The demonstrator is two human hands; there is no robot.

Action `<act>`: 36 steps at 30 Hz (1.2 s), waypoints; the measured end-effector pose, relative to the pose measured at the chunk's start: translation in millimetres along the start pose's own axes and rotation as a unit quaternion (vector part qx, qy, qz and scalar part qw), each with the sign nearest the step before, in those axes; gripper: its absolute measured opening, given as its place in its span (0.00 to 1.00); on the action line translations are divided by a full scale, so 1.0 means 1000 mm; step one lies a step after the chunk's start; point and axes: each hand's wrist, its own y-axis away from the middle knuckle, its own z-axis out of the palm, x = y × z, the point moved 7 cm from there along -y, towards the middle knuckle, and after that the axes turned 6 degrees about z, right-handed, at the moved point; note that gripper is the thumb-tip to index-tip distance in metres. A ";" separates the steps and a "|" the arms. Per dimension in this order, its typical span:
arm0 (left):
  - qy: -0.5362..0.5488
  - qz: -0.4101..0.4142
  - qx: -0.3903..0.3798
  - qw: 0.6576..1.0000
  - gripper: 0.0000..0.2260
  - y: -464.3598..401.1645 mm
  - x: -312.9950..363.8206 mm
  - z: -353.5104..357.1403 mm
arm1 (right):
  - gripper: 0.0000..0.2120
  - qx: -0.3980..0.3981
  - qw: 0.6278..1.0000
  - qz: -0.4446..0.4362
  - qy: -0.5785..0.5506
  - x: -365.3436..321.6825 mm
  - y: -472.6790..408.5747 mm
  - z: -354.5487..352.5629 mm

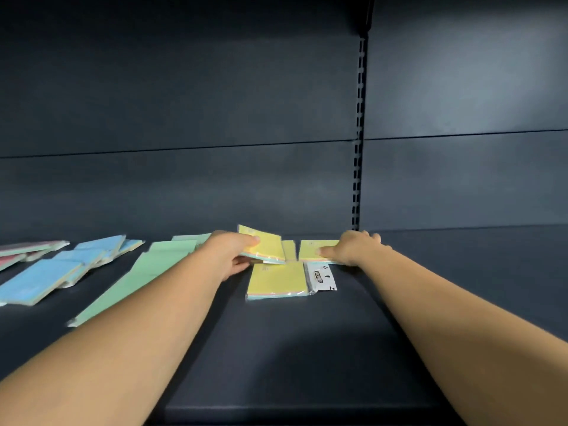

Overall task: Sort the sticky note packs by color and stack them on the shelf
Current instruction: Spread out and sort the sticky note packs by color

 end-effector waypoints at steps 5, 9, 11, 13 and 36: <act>-0.006 0.010 0.020 1.000 0.18 -0.019 0.002 0.014 | 0.29 -0.002 0.999 -0.004 -0.052 0.006 -0.012 0.003; 0.015 0.038 0.028 0.999 0.19 -0.030 0.000 0.025 | 0.25 0.040 0.972 -0.052 -0.226 0.002 -0.016 -0.008; -0.006 0.056 0.024 0.998 0.13 -0.032 -0.001 0.027 | 0.25 0.059 0.950 -0.059 -0.300 0.001 -0.011 -0.015; -0.100 0.073 0.035 0.992 0.16 -0.034 -0.002 0.024 | 0.25 0.048 0.919 -0.041 -0.389 0.004 -0.009 -0.015; -0.642 0.152 -0.225 0.717 0.38 0.093 -0.014 0.007 | 0.06 -0.157 0.795 -0.043 -0.584 -0.029 0.047 0.002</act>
